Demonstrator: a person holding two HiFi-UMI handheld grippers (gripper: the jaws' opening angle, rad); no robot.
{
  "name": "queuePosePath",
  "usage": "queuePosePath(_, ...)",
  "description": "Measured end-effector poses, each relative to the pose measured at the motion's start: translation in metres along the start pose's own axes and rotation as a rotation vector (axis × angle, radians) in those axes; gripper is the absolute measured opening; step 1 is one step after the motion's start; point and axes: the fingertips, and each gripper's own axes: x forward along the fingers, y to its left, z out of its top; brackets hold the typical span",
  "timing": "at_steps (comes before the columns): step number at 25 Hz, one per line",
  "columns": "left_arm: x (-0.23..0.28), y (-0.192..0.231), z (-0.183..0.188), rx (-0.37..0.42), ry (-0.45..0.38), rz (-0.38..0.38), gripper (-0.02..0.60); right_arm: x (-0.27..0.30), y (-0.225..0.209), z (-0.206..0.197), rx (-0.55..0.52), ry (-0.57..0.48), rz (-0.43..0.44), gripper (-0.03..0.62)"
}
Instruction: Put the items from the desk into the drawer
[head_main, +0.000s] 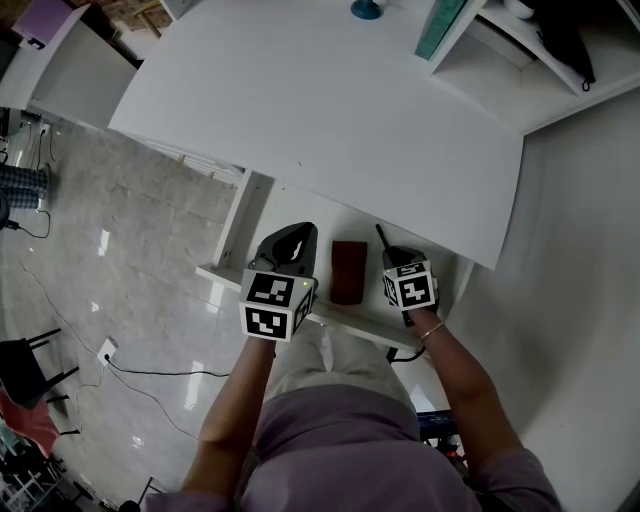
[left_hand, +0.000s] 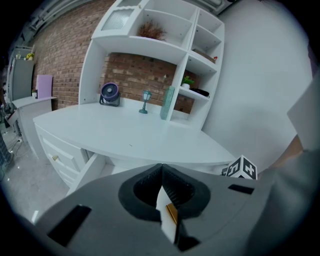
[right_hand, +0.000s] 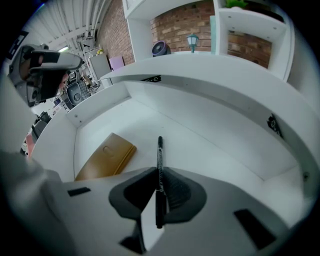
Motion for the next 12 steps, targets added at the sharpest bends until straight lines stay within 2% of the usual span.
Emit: queuePosePath(12, -0.0053, 0.0018, -0.0001, 0.001, -0.003, 0.000, -0.002, 0.0015, -0.0008, 0.0000, 0.025, -0.002, -0.016, 0.049)
